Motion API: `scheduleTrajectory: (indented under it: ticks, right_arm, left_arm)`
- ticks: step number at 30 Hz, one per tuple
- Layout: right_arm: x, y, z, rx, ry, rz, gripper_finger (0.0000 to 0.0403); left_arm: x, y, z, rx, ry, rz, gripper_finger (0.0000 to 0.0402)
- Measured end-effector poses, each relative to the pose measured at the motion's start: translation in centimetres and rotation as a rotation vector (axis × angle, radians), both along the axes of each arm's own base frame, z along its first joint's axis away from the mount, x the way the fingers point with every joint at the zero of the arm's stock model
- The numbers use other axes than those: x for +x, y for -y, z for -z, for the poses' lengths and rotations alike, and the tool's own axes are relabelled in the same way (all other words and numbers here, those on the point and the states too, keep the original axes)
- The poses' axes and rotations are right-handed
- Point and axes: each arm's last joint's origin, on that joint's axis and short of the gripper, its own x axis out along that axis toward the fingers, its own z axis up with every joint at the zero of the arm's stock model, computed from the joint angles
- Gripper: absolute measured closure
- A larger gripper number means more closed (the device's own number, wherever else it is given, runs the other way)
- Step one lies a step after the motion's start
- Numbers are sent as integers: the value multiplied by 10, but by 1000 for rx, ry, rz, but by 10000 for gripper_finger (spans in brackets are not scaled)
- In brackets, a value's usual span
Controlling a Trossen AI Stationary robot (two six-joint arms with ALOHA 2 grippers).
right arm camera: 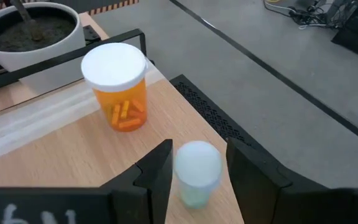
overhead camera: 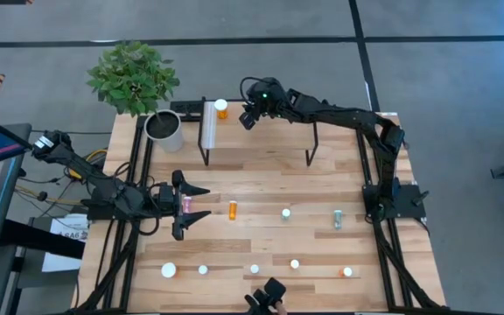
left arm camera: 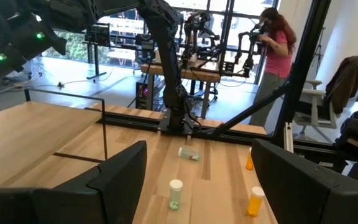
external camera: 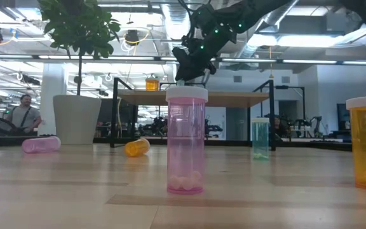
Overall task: Pick and place medicine bottles onto shelf by color
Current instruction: Put the top right green pill bottle on the shelf, then put the large orange pill bottle on the shelf aligned with the other large orange pill bottle
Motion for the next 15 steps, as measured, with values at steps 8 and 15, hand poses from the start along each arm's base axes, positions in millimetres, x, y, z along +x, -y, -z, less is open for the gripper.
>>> scheduleTrajectory:
  ticks: [8, 15]
  right_arm:
    - [0, -1, 0, 1, 1, -1, 218]
    - [-7, -5, -3, 22, -50, -4, 215]
  left_arm:
    - [0, 0, 0, 0, 0, 1, 125]
    - [0, 0, 2, 0, -18, 4, 125]
